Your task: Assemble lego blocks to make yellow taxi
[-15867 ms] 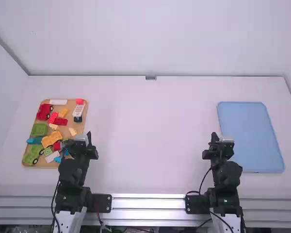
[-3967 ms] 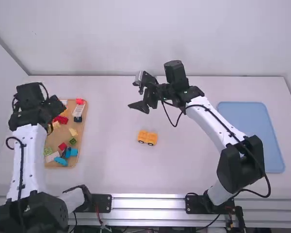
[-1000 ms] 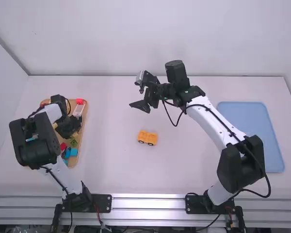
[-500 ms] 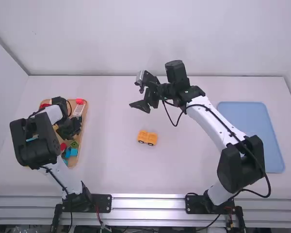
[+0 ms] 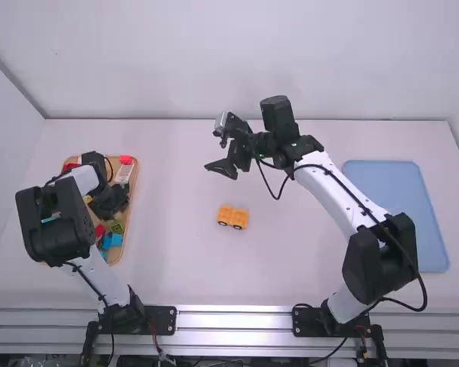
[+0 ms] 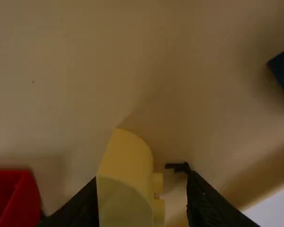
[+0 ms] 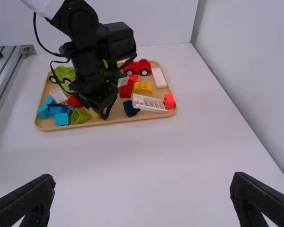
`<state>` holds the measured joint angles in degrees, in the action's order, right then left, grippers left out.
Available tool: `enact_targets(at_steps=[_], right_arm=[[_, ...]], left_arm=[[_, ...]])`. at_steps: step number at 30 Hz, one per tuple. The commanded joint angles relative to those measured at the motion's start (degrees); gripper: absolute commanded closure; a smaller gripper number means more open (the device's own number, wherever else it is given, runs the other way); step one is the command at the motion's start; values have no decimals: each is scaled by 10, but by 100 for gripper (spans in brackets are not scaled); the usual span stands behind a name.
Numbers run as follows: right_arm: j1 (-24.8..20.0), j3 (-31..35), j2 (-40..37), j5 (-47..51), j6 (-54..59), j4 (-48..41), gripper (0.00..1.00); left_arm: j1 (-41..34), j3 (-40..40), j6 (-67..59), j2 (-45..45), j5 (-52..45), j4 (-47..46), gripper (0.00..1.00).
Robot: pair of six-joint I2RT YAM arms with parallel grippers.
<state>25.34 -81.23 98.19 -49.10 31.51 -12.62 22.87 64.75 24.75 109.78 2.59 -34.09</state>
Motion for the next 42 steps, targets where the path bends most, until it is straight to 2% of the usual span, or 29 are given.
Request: enact_targets(at_steps=[1,2,8,10,13,16,22,23,28,33,38,40,42], right_arm=[[-2,3,1,-4,-1,-1,2],[-2,3,1,-4,-2,0,1],[-2,3,1,-5,-2,0,1],[-2,3,1,-5,-2,0,1],[-3,3,1,-5,-2,0,1],[-9,3,1,3,-14,0,1],[-31,3,1,7,-47,-3,1],[-39,3,1,-5,-47,-10,1],[-59,3,1,-40,-43,-42,1],[-68,3,1,-44,-28,-87,2],[-79,7,1,-108,74,-149,2],[-88,16,1,-126,80,-145,2],[-109,53,1,-146,48,-99,2]], left_arm=[[-4,-14,-3,7,-1,0,62],[-4,-14,2,7,0,0,68],[-3,-10,2,6,0,2,78],[-4,-4,-19,-1,-1,-2,91],[-4,-2,-19,-29,0,-9,96],[-4,-7,-17,-82,-2,-16,96],[-26,-45,-50,-254,-23,5,96],[-53,-72,-94,-312,-66,46,95],[-153,-156,-208,-421,-150,176,98],[-246,-212,-260,-457,-155,273,98],[-308,-237,-282,-441,-155,357,98],[-317,-238,-282,-429,-155,379,98],[-325,-238,-282,-411,-155,405,98]])
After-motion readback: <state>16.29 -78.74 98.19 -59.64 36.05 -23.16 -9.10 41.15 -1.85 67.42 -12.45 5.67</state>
